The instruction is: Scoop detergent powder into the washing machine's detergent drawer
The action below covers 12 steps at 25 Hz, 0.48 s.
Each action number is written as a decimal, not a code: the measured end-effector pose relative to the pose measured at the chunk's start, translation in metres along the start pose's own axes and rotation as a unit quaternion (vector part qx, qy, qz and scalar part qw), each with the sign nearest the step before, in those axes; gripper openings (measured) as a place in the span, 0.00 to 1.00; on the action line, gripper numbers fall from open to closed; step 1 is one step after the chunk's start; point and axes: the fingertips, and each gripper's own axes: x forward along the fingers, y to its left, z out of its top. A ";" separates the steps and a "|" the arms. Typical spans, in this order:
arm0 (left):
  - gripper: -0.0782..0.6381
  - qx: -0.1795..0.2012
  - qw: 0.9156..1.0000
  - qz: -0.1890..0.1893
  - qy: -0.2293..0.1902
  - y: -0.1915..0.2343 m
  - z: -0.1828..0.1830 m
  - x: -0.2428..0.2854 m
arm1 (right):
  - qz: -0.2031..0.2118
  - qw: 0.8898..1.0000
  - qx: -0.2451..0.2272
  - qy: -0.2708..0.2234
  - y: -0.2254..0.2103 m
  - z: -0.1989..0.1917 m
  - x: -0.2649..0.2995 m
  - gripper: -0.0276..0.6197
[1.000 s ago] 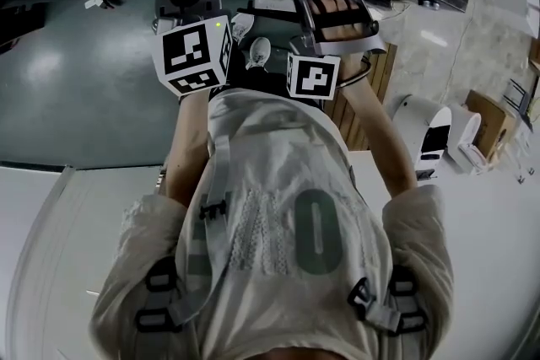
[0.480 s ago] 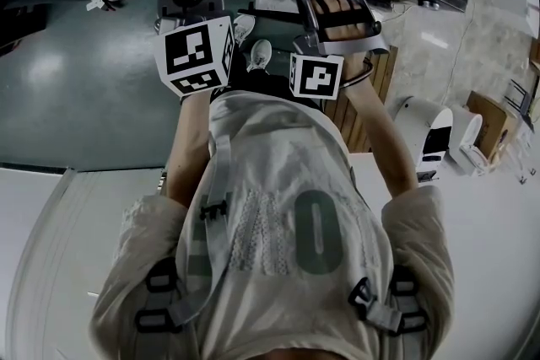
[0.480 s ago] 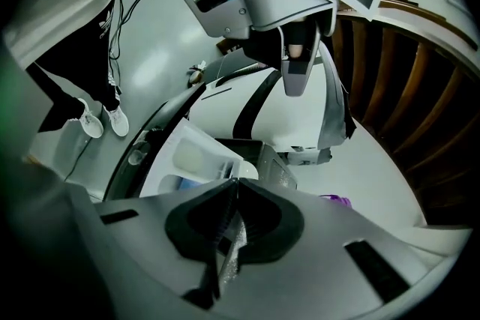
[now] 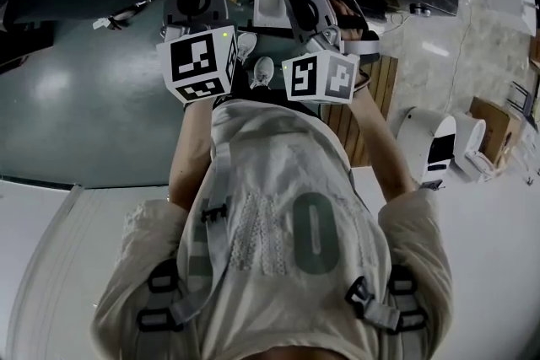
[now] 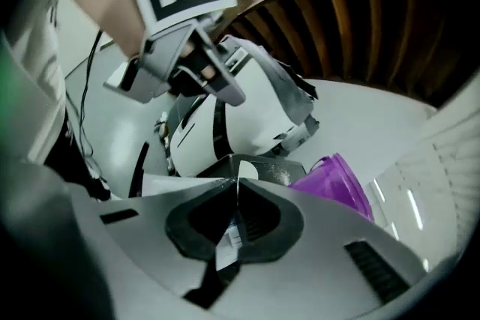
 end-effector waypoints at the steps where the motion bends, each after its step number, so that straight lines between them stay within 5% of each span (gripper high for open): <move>1: 0.14 0.003 1.000 -0.003 -0.005 -0.002 0.006 0.001 | -0.003 0.999 0.037 -0.009 -0.009 0.003 -0.003 0.06; 5: 0.14 0.017 0.999 -0.014 -0.024 -0.012 0.030 0.001 | -0.035 0.981 0.180 -0.057 -0.050 0.013 -0.025 0.06; 9: 0.14 0.043 0.997 -0.037 -0.057 -0.024 0.060 0.011 | -0.108 0.941 0.302 -0.112 -0.101 0.013 -0.054 0.06; 12: 0.14 0.059 0.994 -0.054 -0.080 -0.037 0.081 0.012 | -0.167 0.916 0.341 -0.130 -0.127 0.004 -0.080 0.06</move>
